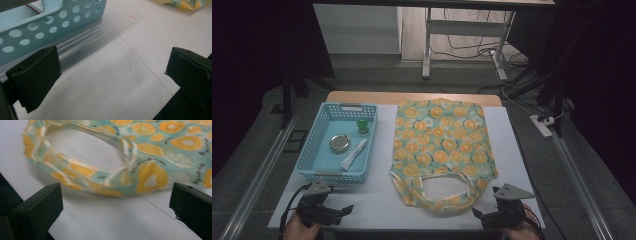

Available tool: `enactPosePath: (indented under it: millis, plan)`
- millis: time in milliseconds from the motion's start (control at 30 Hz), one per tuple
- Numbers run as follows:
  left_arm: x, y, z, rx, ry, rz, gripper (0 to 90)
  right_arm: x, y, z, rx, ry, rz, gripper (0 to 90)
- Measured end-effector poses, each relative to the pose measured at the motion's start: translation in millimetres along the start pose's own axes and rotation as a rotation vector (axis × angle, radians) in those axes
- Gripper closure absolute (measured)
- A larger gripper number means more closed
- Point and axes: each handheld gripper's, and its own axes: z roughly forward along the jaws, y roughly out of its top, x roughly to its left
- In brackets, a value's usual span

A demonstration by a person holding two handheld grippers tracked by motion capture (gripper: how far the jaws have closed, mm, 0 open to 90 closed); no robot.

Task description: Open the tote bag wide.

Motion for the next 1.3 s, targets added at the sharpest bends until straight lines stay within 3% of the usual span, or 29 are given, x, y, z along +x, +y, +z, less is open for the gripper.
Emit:
enactPosePath:
  millis: [300,567,833,1133,1300]
  plan:
    - [0.1,-0.3,-0.3,-0.003,-0.004,0.002,0.0,10.6,9.3,4.6,-0.018,0.043,0.013,0.0]
    - [0.3,-0.3,-0.2,-0.003,-0.004,-0.001,0.0,17.2,14.7,13.9,0.017,0.098,0.043,0.0]
    - [0.9,-0.3,0.2,-0.001,-0.007,-0.002,0.0,30.6,23.3,23.7,0.024,0.123,0.002,0.0]
    - [1.2,-0.2,0.4,0.000,-0.009,-0.006,0.0,53.0,32.3,37.4,0.045,0.155,-0.076,0.0]
    - [1.2,-0.1,0.6,0.002,-0.010,-0.006,0.0,62.0,36.8,47.0,0.052,0.194,-0.095,0.0]
